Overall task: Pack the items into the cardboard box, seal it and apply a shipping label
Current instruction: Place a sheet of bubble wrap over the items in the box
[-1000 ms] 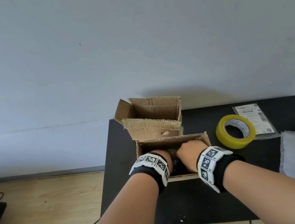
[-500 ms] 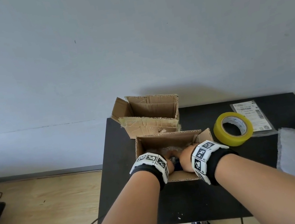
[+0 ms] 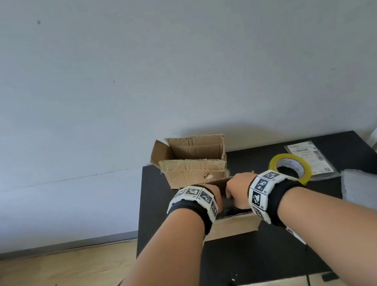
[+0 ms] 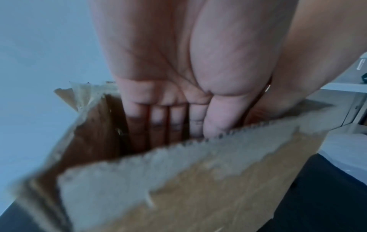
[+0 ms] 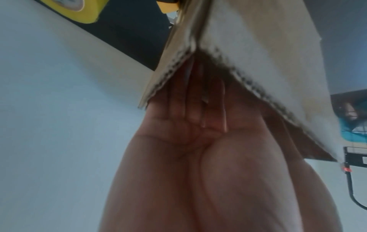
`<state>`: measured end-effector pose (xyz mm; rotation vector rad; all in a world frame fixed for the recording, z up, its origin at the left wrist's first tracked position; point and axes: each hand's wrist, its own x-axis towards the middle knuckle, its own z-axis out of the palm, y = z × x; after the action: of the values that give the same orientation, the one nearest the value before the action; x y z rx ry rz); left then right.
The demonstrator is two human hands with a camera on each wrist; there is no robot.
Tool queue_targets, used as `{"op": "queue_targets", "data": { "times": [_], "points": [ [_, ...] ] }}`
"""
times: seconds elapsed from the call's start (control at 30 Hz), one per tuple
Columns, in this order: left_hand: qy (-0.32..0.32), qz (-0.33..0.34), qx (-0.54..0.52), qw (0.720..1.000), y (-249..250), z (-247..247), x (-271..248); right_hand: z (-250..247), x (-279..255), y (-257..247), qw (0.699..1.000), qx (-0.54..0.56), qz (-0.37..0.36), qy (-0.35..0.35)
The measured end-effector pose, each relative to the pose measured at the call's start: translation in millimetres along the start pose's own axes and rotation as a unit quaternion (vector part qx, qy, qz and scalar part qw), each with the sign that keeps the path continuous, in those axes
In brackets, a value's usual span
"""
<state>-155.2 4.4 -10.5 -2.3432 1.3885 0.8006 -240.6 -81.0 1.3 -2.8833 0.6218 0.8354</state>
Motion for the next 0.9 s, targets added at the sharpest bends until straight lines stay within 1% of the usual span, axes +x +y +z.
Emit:
{"op": "queue_targets", "data": {
  "times": [0.07, 0.1, 0.2, 0.27, 0.33, 0.37, 0.43, 0.5, 0.57, 0.67, 0.9],
  "points": [
    [0.014, 0.008, 0.015, 1.0, 3, -9, -9, -13, -16, -1, 1.0, 0.006, 0.002, 0.006],
    [0.033, 0.009, 0.015, 0.999, 5, -13, -11, -19, -24, -1, 1.0, 0.008, 0.004, 0.015],
    [0.113, 0.002, -0.005, 0.994, 10, -29, -24, -32, -49, 2, 0.998, 0.016, 0.024, 0.064],
    [0.146, -0.013, 0.011, 0.989, 16, -40, -36, -36, -67, 9, 0.994, 0.013, 0.044, 0.097],
    [0.203, -0.023, 0.022, 0.979, 26, -50, -46, -34, -80, 19, 0.99, 0.013, 0.069, 0.126],
    [0.23, -0.017, 0.015, 0.973, 31, -51, -48, -32, -86, 25, 0.986, 0.019, 0.083, 0.143],
    [0.263, 0.011, 0.005, 0.965, 42, -53, -47, -24, -93, 42, 0.976, 0.038, 0.112, 0.181],
    [0.27, 0.033, 0.012, 0.962, 55, -55, -43, -15, -100, 62, 0.971, 0.05, 0.131, 0.192],
    [0.271, 0.055, 0.01, 0.961, 73, -57, -36, -5, -109, 85, 0.969, 0.049, 0.151, 0.188],
    [0.251, 0.092, 0.016, 0.963, 108, -60, -25, 13, -126, 124, 0.963, 0.056, 0.19, 0.181],
    [0.212, 0.154, 0.027, 0.965, 204, -51, -3, 66, -166, 193, 0.956, 0.086, 0.247, 0.131]
  ]
}}
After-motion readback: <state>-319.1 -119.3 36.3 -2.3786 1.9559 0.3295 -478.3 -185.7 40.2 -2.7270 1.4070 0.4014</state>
